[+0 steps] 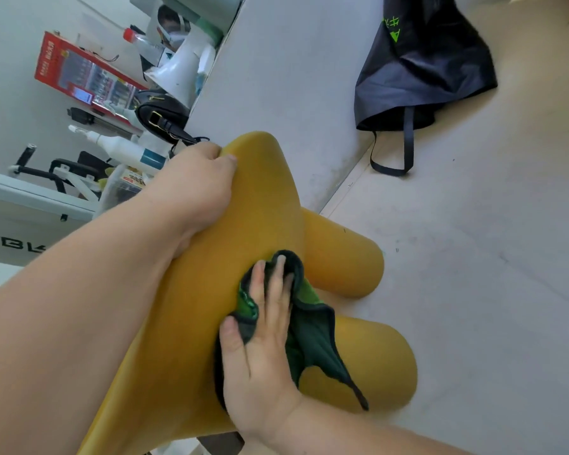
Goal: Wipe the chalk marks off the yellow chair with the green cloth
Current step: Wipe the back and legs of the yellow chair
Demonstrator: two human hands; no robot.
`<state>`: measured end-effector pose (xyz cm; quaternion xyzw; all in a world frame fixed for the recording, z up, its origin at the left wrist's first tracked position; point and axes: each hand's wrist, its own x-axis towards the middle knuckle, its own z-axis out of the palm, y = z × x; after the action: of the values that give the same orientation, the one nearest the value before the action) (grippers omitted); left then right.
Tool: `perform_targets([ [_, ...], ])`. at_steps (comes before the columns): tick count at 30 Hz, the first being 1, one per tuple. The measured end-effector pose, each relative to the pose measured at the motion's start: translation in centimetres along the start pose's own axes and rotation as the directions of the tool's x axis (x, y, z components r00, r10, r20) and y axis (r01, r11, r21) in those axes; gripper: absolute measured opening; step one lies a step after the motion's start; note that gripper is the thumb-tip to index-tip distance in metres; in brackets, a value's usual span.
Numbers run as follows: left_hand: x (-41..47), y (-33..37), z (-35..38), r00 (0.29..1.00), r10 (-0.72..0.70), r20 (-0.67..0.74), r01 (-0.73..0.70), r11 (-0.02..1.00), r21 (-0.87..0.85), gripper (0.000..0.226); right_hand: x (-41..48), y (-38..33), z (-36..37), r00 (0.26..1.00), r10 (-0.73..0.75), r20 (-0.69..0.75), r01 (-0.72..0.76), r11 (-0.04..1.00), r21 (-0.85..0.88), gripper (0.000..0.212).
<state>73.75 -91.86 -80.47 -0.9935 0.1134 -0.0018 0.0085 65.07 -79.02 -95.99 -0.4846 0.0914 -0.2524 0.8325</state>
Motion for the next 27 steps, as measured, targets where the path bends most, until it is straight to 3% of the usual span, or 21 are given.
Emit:
perform_targets([
  [2, -0.1, -0.2, -0.1, 1.0, 0.023, 0.021, -0.022, 1.0, -0.02, 0.038, 2.6, 0.7, -1.0, 0.999, -0.017, -0.048, 0.017, 1.0, 0.016, 0.05],
  [4, -0.4, -0.6, -0.4, 0.997, 0.052, 0.049, -0.049, 0.997, -0.062, 0.045, 6.6, 1.2, -2.4, 0.995, 0.056, -0.088, -0.049, 0.996, 0.08, 0.045],
  [8, -2.1, -1.9, -1.4, 0.985, 0.139, 0.099, -0.122, 0.98, -0.154, 0.047, 12.3, 1.4, -4.4, 0.974, 0.219, -0.058, -0.209, 0.968, 0.138, 0.057],
  [13, -6.9, -4.5, -1.4, 0.981, 0.182, 0.074, -0.158, 0.955, -0.251, 0.041, 5.3, 0.8, -2.1, 0.991, 0.062, -0.117, -0.051, 0.994, 0.093, 0.052],
  [18, -9.7, -7.6, -1.1, 0.966, 0.255, 0.029, -0.244, 0.946, -0.214, 0.054, -1.9, 1.3, 0.8, 0.995, -0.036, -0.089, 0.034, 0.999, -0.024, 0.068],
  [22, -7.3, -5.8, -0.7, 0.976, 0.22, 0.0, -0.216, 0.96, -0.178, 0.05, 3.3, 1.4, -0.7, 0.986, -0.061, -0.158, 0.065, 0.998, 0.02, 0.053],
  [27, -3.1, -1.5, -0.7, 0.99, 0.141, -0.014, -0.14, 0.962, -0.235, 0.047, 11.3, -0.1, -3.9, 0.978, 0.072, -0.194, -0.034, 0.981, 0.192, 0.038],
])
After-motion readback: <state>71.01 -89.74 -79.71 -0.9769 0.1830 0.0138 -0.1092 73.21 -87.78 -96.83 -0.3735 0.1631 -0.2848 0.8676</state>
